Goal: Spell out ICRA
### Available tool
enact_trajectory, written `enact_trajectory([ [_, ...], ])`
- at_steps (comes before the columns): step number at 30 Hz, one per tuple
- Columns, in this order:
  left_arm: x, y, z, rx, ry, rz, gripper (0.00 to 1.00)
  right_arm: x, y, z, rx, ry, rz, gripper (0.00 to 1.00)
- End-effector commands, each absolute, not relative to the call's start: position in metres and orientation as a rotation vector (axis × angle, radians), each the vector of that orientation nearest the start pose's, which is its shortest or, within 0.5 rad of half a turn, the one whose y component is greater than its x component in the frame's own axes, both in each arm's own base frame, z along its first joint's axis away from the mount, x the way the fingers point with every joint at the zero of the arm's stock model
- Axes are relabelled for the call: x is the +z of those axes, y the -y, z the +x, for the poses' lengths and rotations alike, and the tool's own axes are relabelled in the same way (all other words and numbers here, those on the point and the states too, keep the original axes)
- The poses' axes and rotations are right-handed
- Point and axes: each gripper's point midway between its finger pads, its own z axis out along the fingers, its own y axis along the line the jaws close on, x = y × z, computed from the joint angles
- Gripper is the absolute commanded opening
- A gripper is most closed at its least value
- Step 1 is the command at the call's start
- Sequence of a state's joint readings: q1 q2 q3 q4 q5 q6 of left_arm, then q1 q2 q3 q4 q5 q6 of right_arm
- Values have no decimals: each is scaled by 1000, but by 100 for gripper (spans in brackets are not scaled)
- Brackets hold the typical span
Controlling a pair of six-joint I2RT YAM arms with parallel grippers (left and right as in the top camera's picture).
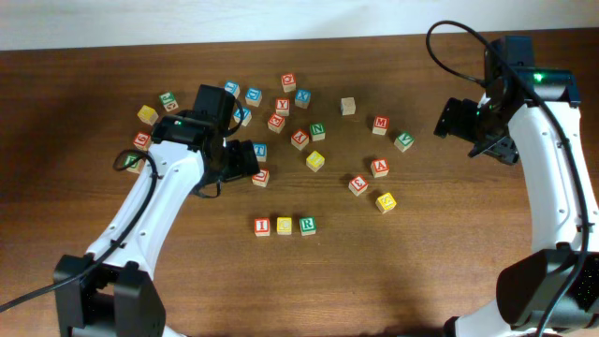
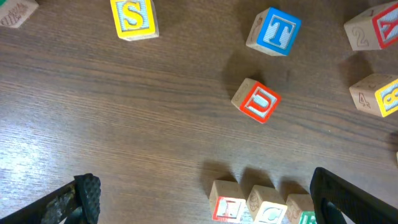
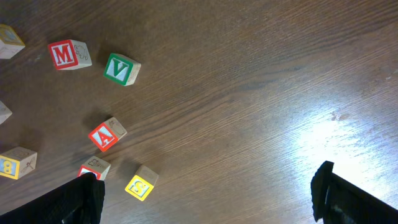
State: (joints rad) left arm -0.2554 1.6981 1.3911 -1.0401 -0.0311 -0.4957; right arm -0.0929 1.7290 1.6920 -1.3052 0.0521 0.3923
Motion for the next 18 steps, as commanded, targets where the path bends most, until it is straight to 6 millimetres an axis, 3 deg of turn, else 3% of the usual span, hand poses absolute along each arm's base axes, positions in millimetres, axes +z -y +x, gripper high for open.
enact_trajectory([
  [1,116,78,352,-20,-2886,-387,99,192,42,364,-17,-2802,704,98],
  [9,115,76,349,-2,-2900,-373,99,192,42,364,-17,-2802,704,98],
  [18,111,80,324,-24,-3010,-374,99,192,42,364,-17,-2802,704,98],
])
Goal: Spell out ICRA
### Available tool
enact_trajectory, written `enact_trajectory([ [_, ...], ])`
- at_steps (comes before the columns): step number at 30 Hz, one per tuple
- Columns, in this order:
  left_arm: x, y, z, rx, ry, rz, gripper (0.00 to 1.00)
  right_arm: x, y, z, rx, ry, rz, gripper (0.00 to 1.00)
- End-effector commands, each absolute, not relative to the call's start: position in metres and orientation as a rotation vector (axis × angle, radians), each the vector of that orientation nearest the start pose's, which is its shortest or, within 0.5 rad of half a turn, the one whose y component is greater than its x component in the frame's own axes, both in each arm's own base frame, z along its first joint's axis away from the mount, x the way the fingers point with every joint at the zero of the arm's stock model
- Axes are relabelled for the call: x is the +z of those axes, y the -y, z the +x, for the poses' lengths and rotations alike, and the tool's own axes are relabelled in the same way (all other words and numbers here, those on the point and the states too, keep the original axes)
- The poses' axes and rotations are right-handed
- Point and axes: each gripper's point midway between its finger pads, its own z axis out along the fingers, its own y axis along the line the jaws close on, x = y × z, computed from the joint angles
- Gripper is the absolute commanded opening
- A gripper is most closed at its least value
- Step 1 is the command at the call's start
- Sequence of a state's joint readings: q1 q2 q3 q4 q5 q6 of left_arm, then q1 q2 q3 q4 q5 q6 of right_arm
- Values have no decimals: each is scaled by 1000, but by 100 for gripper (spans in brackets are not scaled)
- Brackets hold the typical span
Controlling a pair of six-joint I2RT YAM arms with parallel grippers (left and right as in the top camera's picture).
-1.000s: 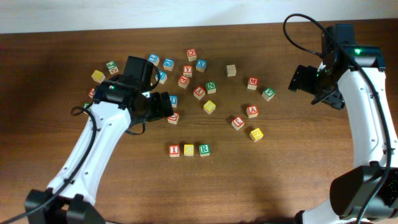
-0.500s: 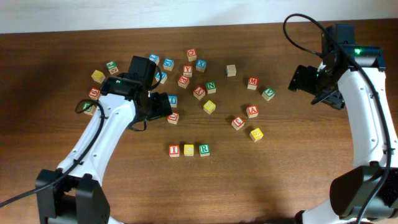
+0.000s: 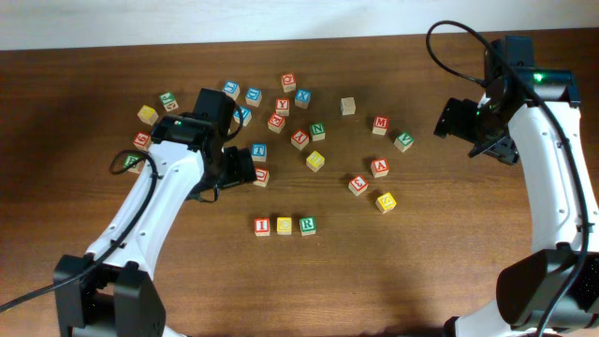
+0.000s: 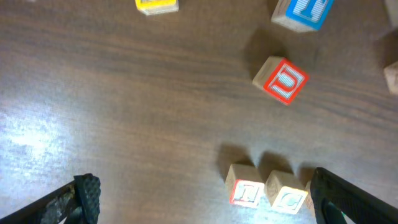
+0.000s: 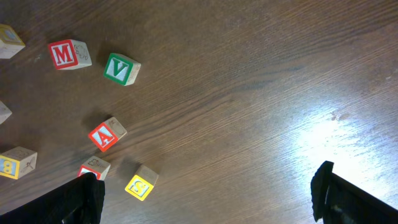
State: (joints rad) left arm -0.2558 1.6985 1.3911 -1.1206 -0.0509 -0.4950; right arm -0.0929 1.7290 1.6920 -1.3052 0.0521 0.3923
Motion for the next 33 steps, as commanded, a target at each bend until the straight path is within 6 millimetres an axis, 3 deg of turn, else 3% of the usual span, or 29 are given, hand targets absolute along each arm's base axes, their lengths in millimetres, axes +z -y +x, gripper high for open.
enact_trajectory([
  [1,110,85,318,-68,-3040,-374,99,192,42,364,-17,-2802,704,98],
  [10,110,90,311,-99,-3071,-367,99,192,42,364,-17,-2803,704,98],
  [22,110,139,302,-125,-3064,-138,99,192,42,364,-17,-2802,704,98],
  [33,104,146,322,-145,-3005,-129,99,192,42,364,-17,-2802,704,98],
])
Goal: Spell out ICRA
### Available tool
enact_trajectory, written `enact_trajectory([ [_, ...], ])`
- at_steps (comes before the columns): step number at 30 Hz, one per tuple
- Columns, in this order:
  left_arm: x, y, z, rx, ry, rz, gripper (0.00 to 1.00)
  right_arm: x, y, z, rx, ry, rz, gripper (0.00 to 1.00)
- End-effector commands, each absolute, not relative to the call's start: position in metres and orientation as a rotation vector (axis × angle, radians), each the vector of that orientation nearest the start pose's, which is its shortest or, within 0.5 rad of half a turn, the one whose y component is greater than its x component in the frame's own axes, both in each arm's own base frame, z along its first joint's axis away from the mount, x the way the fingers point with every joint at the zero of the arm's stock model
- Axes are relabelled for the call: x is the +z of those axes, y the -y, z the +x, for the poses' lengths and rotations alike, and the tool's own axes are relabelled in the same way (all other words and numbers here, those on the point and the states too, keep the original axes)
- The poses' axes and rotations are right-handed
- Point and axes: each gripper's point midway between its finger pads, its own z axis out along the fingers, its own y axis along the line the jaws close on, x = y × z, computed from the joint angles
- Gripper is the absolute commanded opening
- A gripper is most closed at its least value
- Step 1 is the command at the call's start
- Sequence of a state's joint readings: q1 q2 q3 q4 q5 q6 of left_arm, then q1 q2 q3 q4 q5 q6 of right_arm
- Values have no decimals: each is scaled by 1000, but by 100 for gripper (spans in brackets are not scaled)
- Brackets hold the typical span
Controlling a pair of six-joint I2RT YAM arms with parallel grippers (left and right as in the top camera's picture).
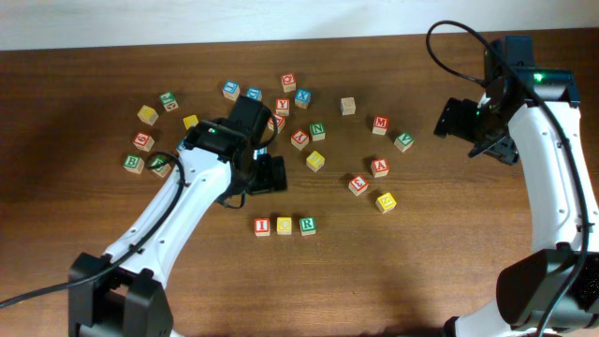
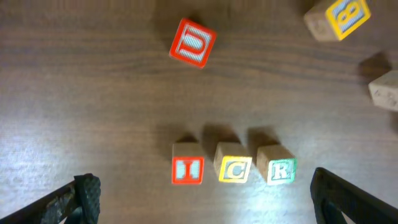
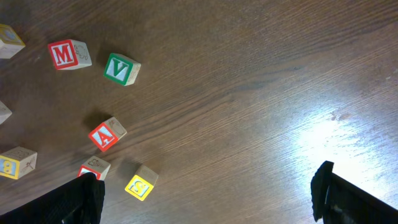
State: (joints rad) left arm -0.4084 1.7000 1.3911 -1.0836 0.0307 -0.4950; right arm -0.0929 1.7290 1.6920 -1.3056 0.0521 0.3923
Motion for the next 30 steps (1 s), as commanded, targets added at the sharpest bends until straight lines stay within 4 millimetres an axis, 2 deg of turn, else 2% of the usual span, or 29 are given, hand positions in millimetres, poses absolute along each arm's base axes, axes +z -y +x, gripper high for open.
enact_trajectory([
  [1,100,144,325,-116,-3002,-132,99,192,42,364,-17,-2803,704,98],
  [4,92,143,338,-80,-2967,-137,99,192,42,364,-17,-2802,704,98],
  [8,96,151,361,-130,-2875,-135,99,192,42,364,-17,-2802,704,98],
  [10,98,149,370,-110,-2834,-147,99,192,42,364,-17,-2802,704,98],
  [13,99,141,374,-72,-2818,-176,99,192,42,364,-17,-2802,704,98],
  [17,100,118,377,-84,-2835,-267,99,192,42,364,-17,-2802,704,98],
  [20,112,108,380,-116,-2828,-317,99,192,42,364,-17,-2802,704,98],
  [23,147,103,388,-159,-2739,-332,99,192,42,364,-17,-2802,704,98],
  [25,159,103,391,-168,-2693,-330,99,192,42,364,-17,-2802,704,98],
  [30,160,97,394,-126,-2673,-340,99,192,42,364,-17,-2803,704,98],
])
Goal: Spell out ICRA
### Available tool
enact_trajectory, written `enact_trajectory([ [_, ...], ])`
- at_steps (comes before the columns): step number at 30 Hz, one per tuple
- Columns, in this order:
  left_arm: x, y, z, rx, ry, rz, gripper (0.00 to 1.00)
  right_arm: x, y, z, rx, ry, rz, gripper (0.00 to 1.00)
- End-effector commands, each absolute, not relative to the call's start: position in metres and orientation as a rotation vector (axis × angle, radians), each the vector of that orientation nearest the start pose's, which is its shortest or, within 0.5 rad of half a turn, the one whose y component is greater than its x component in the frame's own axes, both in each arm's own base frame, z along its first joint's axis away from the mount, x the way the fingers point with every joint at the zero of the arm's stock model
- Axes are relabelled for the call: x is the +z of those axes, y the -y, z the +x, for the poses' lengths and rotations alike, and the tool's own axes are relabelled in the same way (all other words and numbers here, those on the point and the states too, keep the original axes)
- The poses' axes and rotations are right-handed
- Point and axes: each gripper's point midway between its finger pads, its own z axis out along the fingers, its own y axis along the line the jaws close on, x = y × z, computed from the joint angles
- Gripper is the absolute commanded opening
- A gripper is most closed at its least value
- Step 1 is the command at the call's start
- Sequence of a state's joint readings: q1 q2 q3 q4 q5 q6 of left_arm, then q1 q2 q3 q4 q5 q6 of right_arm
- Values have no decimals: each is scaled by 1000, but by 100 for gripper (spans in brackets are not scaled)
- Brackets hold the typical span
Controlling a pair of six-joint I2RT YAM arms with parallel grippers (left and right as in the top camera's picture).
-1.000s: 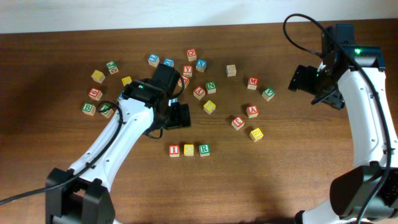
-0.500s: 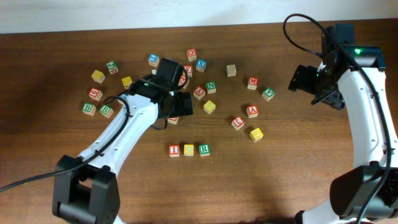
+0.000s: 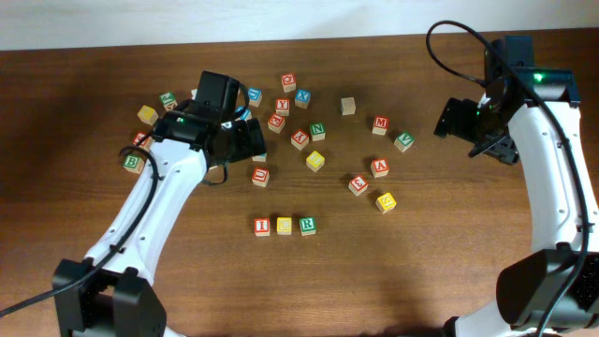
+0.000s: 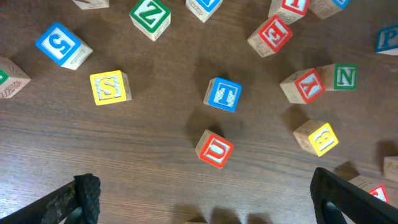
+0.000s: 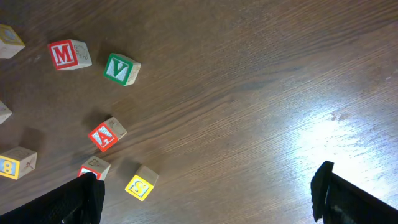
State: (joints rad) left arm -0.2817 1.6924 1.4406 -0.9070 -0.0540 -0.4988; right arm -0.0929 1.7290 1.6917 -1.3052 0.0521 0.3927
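Note:
A finished row of blocks, red I (image 3: pixel 262 226), yellow C (image 3: pixel 284 226) and green R (image 3: pixel 307 225), lies at the front middle of the table. The red A block (image 3: pixel 379 168) (image 5: pixel 106 135) lies to the right of the row, apart from it. My left gripper (image 3: pixel 245 140) (image 4: pixel 205 200) hangs open and empty over the back-left cluster, above a red U block (image 4: pixel 214 149) and a blue T block (image 4: pixel 223 94). Far at the right, my right gripper (image 3: pixel 465 125) (image 5: pixel 208 196) is also open and empty.
Many loose letter blocks lie across the back: a yellow S (image 4: pixel 110 87), a green Z (image 4: pixel 151 14), a red Y (image 4: pixel 305 85), a green N (image 4: pixel 344 76). Near the A lie a red M (image 5: pixel 68 54), a green V (image 5: pixel 121 69) and a yellow block (image 5: pixel 140 183).
My left gripper has moved from just above the I-C-R row back and to the left, over the cluster round the U and T blocks. It is still open. The right arm has not moved.
My left gripper hung open near the U block, with the I-C-R row at the edge of its view. Then it stood over the row itself, and now it is back over the cluster. The row, the A block and the right arm stayed put throughout.

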Motion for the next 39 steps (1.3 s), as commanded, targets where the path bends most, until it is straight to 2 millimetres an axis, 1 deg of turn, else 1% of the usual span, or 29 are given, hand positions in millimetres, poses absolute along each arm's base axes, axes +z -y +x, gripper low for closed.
enact_trajectory([
  [1,160,95,394,-112,-2670,-344,99,192,42,364,-17,-2802,704,98],
  [3,159,89,393,-93,-2677,-359,99,192,42,364,-17,-2802,704,98],
  [5,156,68,389,-54,-2695,-424,99,192,42,364,-17,-2802,704,98],
  [6,153,57,385,-39,-2710,-486,99,192,42,364,-17,-2803,704,98],
  [7,151,52,380,-27,-2732,-503,99,192,42,364,-17,-2802,704,98],
  [11,148,59,372,-35,-2772,-483,99,192,42,364,-17,-2802,704,98],
  [14,147,65,370,-37,-2779,-458,99,192,42,364,-17,-2802,704,98],
  [22,142,64,360,-12,-2827,-459,99,192,42,364,-17,-2802,704,98],
  [31,143,65,365,-24,-2805,-459,99,192,42,364,-17,-2802,704,98],
  [39,143,65,365,-24,-2805,-459,99,192,42,364,-17,-2803,704,98],
])
